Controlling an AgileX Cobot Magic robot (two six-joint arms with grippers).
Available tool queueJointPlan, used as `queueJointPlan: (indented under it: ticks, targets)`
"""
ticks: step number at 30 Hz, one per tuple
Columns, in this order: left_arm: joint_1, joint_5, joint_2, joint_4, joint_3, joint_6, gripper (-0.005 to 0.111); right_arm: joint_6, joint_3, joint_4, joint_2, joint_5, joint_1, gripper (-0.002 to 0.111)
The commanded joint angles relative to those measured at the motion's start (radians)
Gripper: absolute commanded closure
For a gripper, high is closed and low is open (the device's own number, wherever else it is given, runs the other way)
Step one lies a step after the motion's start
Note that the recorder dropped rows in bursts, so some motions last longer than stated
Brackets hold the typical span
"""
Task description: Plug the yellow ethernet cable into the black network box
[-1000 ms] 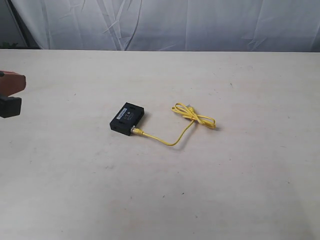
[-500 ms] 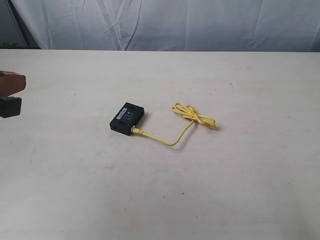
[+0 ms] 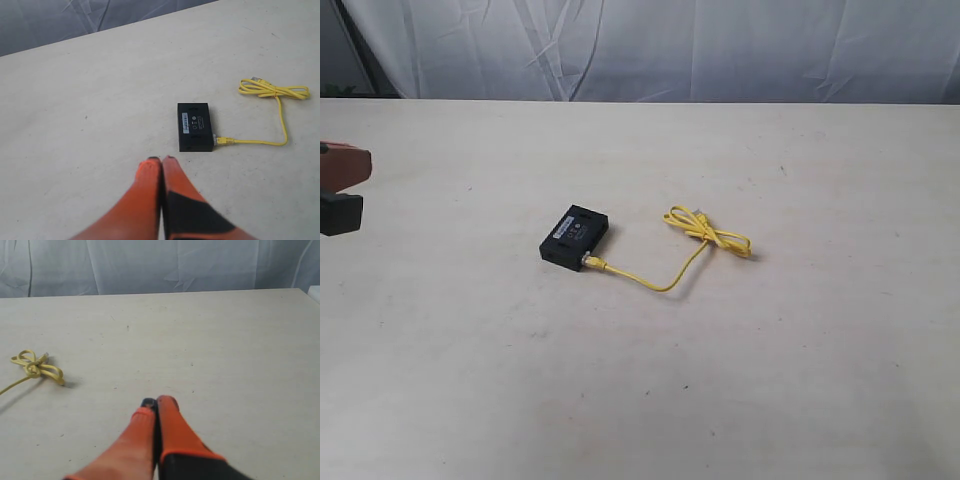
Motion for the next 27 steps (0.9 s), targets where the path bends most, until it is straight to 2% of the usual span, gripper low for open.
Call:
queueJointPlan:
  ticks: [1, 18, 27]
  targets:
    - [-0.001, -0.009, -0.006, 0.000, 0.002, -0.006, 0.107, 0.000, 0.004, -0.001, -0.005, -0.013, 0.004, 0.108]
    - [-0.001, -0.009, -0.006, -0.006, 0.002, -0.006, 0.107, 0.000, 0.004, -0.001, -0.005, -0.018, 0.004, 0.108]
    - [-0.001, -0.009, -0.042, 0.039, 0.002, -0.006, 0.107, 0.000, 0.004, 0.037, -0.005, -0.016, 0.004, 0.108]
